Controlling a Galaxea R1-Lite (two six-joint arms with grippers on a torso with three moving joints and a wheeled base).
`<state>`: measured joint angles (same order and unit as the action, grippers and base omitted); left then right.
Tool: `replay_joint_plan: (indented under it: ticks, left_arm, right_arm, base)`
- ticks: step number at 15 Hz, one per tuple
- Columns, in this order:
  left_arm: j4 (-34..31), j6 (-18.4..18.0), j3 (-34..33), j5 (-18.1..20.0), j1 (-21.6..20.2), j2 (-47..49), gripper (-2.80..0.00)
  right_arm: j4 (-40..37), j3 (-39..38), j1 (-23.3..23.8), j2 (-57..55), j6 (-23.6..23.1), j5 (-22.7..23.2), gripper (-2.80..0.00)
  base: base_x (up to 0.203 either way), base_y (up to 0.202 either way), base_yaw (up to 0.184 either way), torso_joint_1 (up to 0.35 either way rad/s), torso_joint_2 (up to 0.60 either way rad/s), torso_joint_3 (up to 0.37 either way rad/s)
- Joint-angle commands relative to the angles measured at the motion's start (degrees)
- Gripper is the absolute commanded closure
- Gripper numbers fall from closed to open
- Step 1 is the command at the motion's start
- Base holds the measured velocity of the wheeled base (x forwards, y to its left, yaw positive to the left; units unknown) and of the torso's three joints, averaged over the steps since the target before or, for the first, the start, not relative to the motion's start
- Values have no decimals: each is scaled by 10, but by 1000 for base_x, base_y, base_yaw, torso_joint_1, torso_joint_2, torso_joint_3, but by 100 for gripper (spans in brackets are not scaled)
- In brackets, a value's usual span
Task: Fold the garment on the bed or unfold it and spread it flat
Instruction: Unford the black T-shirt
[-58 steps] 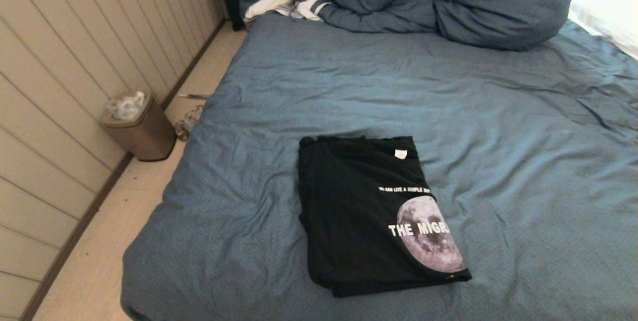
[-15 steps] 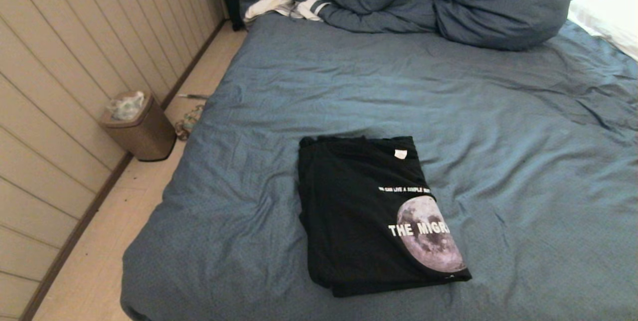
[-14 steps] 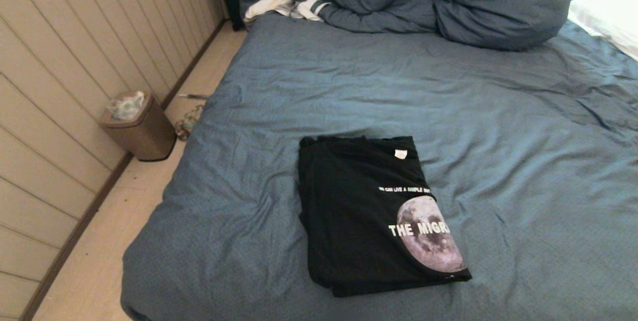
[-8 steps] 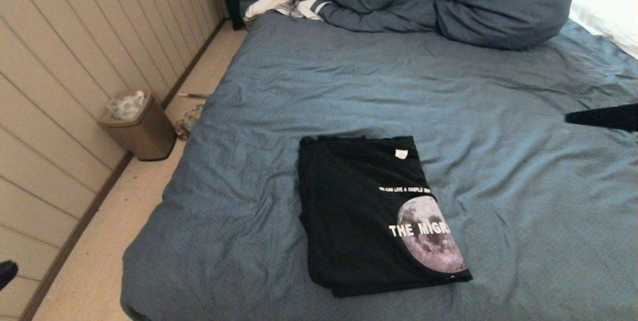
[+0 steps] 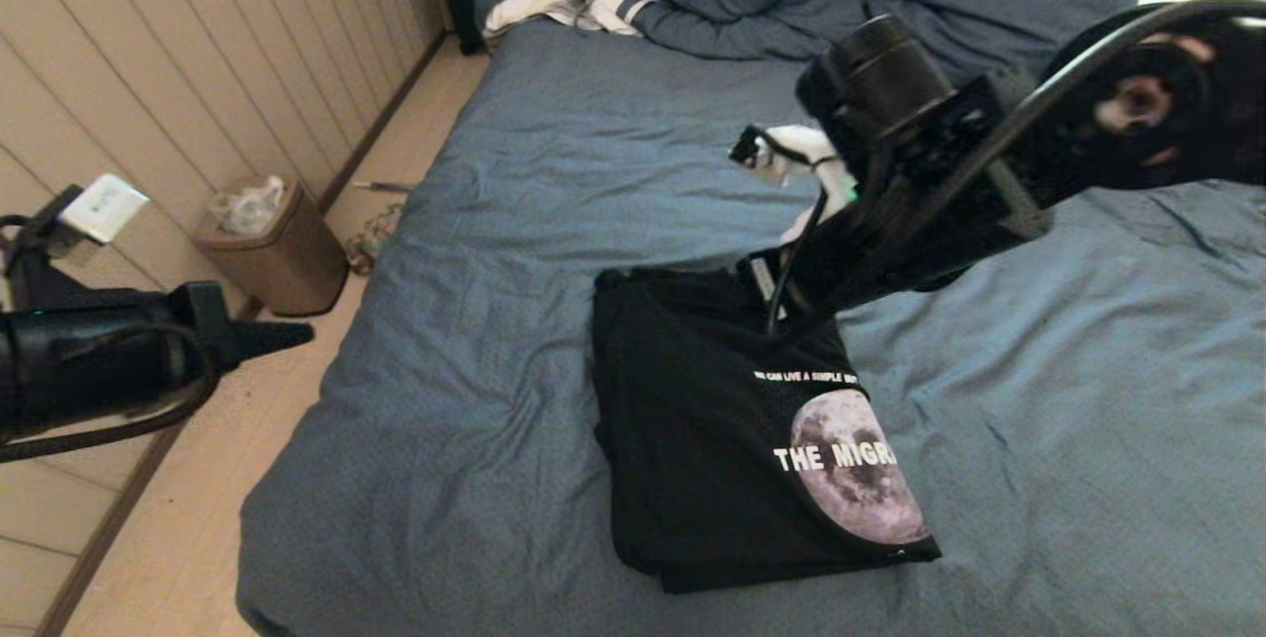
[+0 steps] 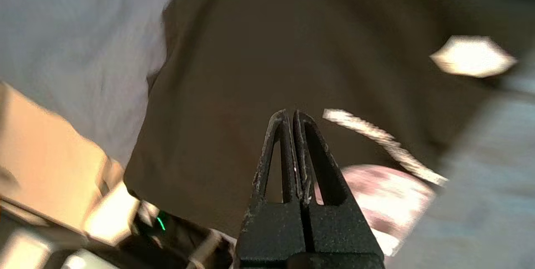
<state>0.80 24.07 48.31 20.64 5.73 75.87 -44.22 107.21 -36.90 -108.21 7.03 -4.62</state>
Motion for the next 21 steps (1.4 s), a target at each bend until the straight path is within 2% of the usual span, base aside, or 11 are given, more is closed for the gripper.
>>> replay_joint_plan:
  ticks: [1,4,5,6,9,10,14,19,20,21]
  left_arm:
    - [21,41,4,54,9,70,0]
    - [28,48,-17,64,0,66,0]
    - [39,49,-25,64,0,65,0]
    - [60,50,-37,64,0,64,0]
    - [108,75,-55,63,0,62,0]
    - [109,79,-55,63,0,61,0]
    - [108,79,-58,64,0,67,0]
    - [109,77,-62,65,0,67,0]
    - [109,77,-63,66,0,67,0]
    - [109,77,-63,66,0,67,0]
  right_arm:
    - [-20,40,-47,-85,-7,-31,0]
    - [-17,47,-94,-118,-26,-90,0]
    - [-3,47,-102,-123,-29,-102,-47]
    - [12,47,-112,-127,-32,-105,-280]
    - [15,47,-125,-141,-40,-119,-280]
    - [15,48,-130,-148,-41,-139,-280]
    - [39,48,-136,-178,-50,-169,-280]
    - [77,48,-140,-201,-62,-177,-280]
    - [77,48,-140,-201,-62,-181,-208]
    - [80,48,-140,-201,-64,-187,0]
  base:
    - [0,0,0,0,0,0]
    - [0,0,0,0,0,0]
    - [0,0,0,0,0,0]
    - [0,0,0,0,0,0]
    - [0,0,0,0,0,0]
    - [0,0,0,0,0,0]
    - [0,0,0,0,0,0]
    - [0,0,0,0,0,0]
    - [0,0,0,0,0,0]
    - [0,0,0,0,0,0]
